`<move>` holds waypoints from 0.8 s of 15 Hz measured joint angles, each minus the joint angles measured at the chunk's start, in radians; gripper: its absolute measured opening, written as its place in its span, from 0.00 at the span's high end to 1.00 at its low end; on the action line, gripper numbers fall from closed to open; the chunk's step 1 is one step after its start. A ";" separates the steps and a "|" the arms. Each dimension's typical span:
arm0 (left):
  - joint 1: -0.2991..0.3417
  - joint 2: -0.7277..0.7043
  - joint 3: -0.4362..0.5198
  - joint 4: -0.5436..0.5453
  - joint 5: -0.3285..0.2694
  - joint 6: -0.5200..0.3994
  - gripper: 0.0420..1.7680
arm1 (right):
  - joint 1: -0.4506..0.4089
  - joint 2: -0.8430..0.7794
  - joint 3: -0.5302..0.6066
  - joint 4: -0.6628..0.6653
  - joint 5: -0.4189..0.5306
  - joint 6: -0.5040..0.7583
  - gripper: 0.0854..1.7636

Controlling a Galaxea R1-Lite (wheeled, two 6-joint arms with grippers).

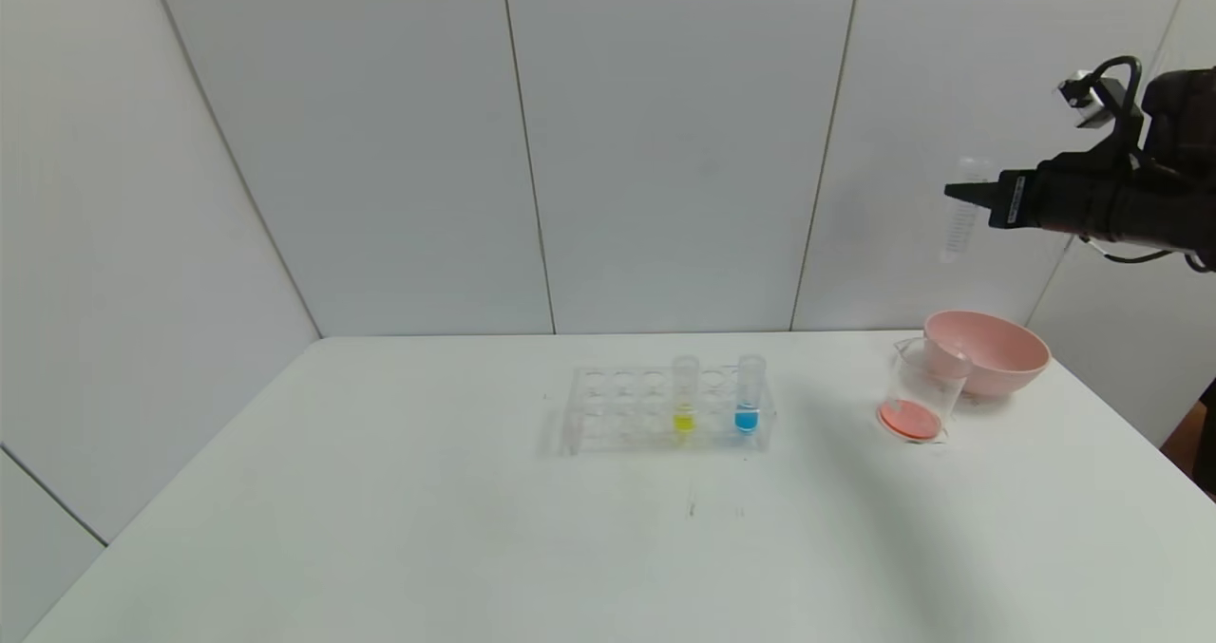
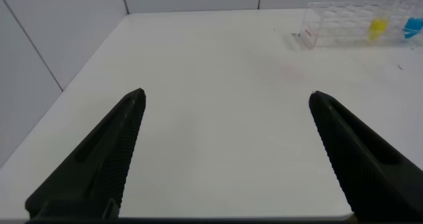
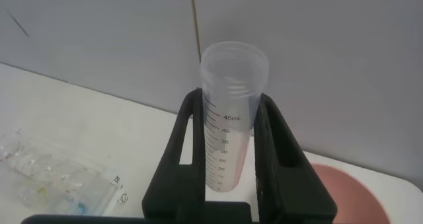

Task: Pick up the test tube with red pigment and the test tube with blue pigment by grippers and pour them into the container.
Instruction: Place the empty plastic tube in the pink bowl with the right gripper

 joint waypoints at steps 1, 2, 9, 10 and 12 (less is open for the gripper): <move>0.000 0.000 0.000 0.000 0.000 0.000 0.00 | -0.005 -0.020 0.082 -0.057 -0.001 0.001 0.76; 0.000 0.000 0.000 0.000 0.000 0.000 0.00 | -0.009 -0.041 0.160 -0.119 -0.001 0.002 0.76; 0.000 0.000 0.000 0.000 0.000 0.000 0.00 | -0.036 -0.094 0.397 -0.333 -0.002 0.005 0.76; 0.000 0.000 0.000 0.000 0.000 0.000 0.00 | -0.047 -0.084 0.394 -0.338 -0.004 0.004 0.76; 0.000 0.000 0.000 0.000 0.000 0.000 0.00 | -0.080 -0.049 0.375 -0.393 -0.004 0.003 0.76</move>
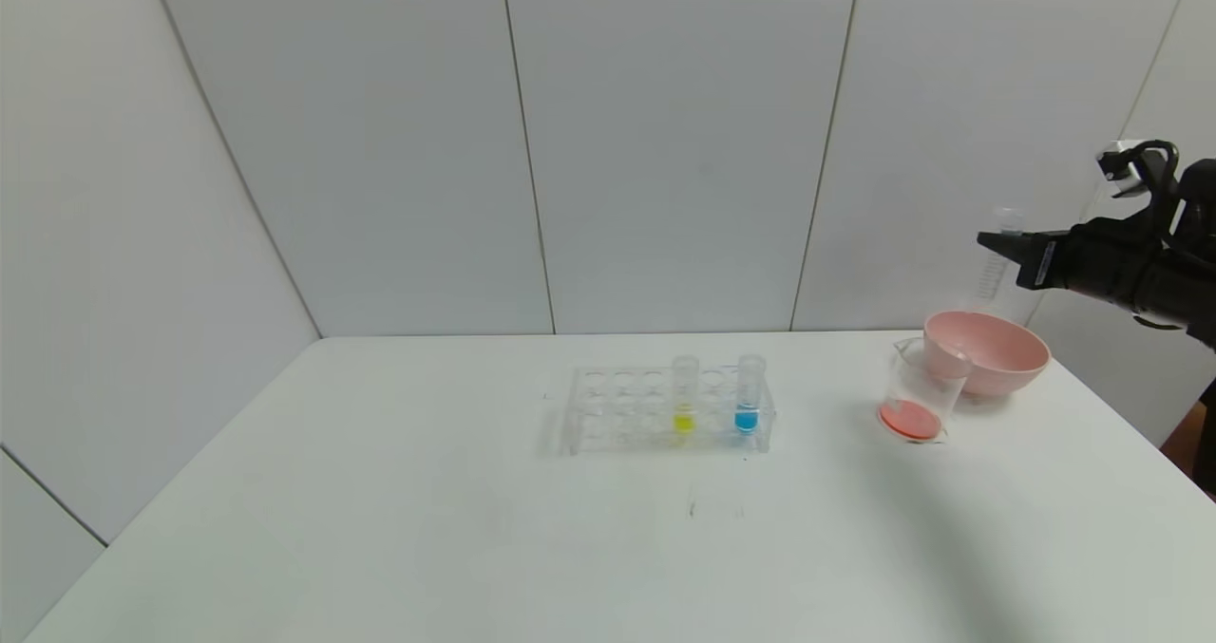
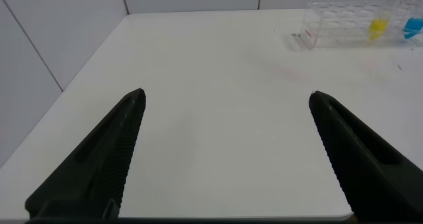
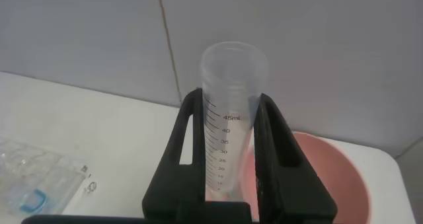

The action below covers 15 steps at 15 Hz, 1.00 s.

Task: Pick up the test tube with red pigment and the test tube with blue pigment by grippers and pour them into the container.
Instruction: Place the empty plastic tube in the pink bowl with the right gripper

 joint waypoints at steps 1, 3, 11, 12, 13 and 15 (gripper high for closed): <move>0.000 0.000 0.000 0.000 0.000 0.000 0.00 | -0.017 0.024 -0.012 -0.033 0.000 -0.001 0.76; 0.000 0.000 0.000 0.000 0.000 0.000 0.00 | -0.056 0.087 -0.038 -0.075 0.001 -0.003 0.76; 0.000 0.000 0.000 0.000 0.000 0.000 0.00 | -0.134 0.281 -0.113 -0.178 0.003 -0.005 0.76; 0.000 0.000 0.000 0.000 0.000 0.000 0.00 | -0.134 0.290 -0.114 -0.180 0.003 -0.005 0.76; 0.000 0.000 0.000 0.000 0.000 0.000 0.00 | -0.134 0.296 -0.115 -0.184 0.005 -0.005 0.76; 0.000 0.000 0.000 0.001 0.000 0.000 0.00 | -0.133 0.302 -0.115 -0.192 0.009 -0.004 0.70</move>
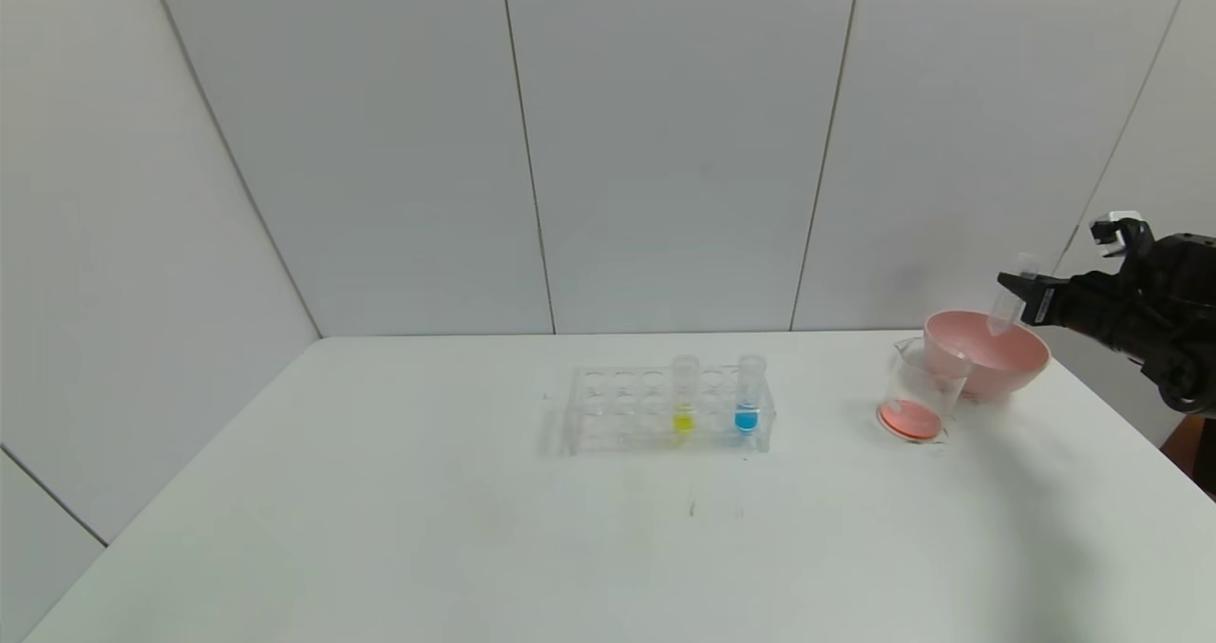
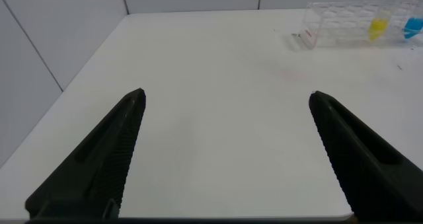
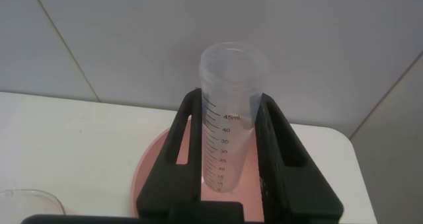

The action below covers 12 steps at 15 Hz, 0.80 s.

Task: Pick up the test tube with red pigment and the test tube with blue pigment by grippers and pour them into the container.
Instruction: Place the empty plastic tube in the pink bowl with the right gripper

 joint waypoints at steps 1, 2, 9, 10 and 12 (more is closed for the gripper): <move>0.000 0.000 0.000 0.000 0.000 0.000 0.00 | 0.000 0.002 0.000 0.000 -0.001 0.000 0.62; 0.000 0.000 0.000 0.000 0.000 0.000 0.00 | 0.000 0.002 0.000 0.001 -0.002 0.000 0.55; 0.000 0.000 0.000 0.000 0.000 0.000 0.00 | 0.024 -0.055 0.088 -0.022 -0.015 -0.001 0.24; 0.000 0.000 0.000 0.000 0.000 0.000 0.00 | 0.038 -0.082 0.130 -0.026 -0.030 0.000 0.22; 0.000 0.000 0.000 0.000 0.000 0.000 0.00 | 0.075 -0.144 0.234 -0.051 -0.063 0.001 0.18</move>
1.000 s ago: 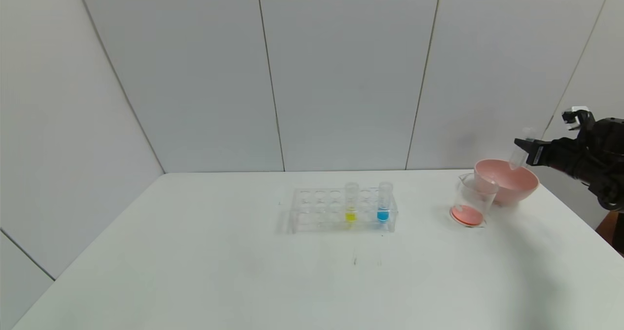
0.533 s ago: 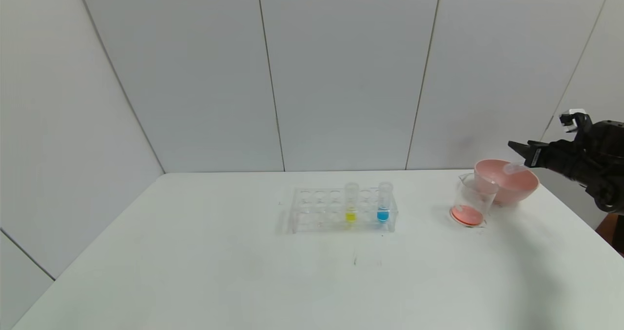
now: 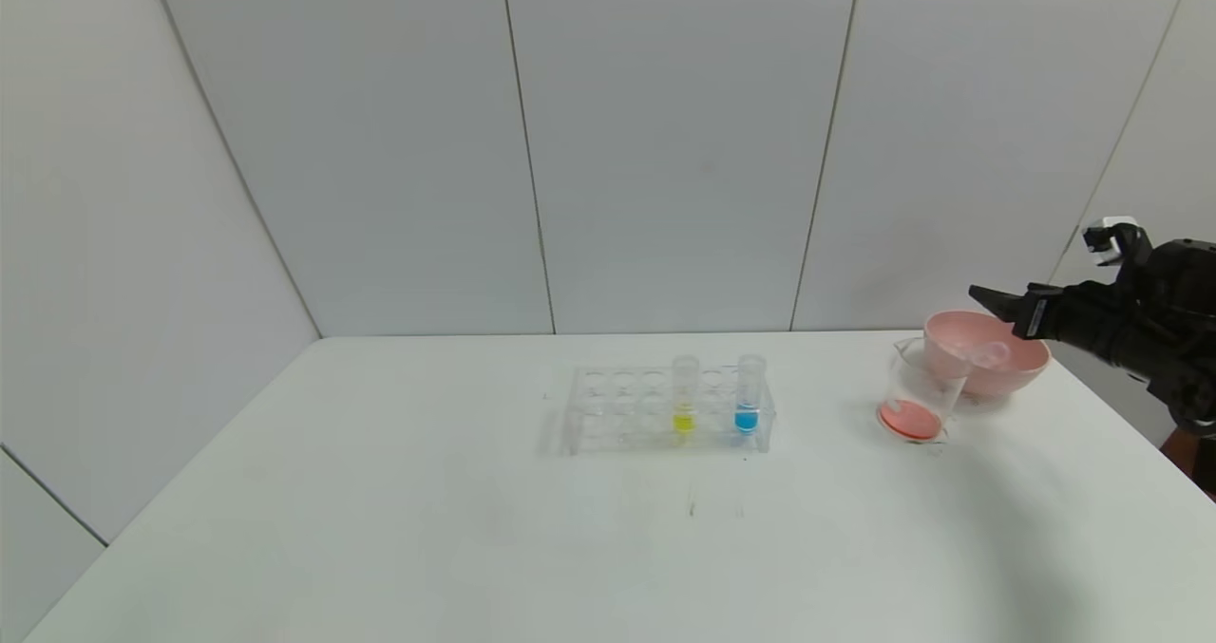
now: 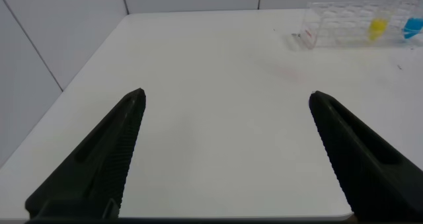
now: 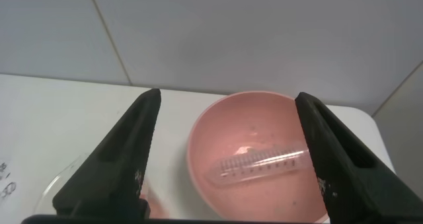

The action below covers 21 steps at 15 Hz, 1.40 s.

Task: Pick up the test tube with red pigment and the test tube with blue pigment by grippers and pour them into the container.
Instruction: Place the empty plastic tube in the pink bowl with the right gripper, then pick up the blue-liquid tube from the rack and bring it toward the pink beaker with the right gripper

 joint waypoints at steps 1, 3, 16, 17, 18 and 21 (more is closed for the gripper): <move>0.000 0.000 0.000 -0.001 0.000 0.000 0.00 | 0.020 -0.028 0.060 -0.028 -0.014 0.001 0.16; 0.000 0.000 0.000 0.000 0.000 0.000 0.00 | 0.079 -0.084 0.198 -0.117 -0.061 0.004 0.13; 0.000 0.000 0.000 0.000 0.000 0.000 0.00 | 0.847 -0.180 0.697 -0.604 -0.941 0.116 0.05; 0.000 0.000 0.000 0.000 0.000 0.000 0.00 | 0.891 -0.150 0.700 -0.642 -0.983 0.118 0.05; 0.000 0.000 0.000 0.000 0.000 0.000 0.00 | 0.926 -0.121 0.703 -0.670 -1.013 0.120 0.05; 0.000 0.000 0.000 0.000 0.000 0.000 0.00 | 0.996 -0.042 0.698 -0.704 -1.070 0.125 0.04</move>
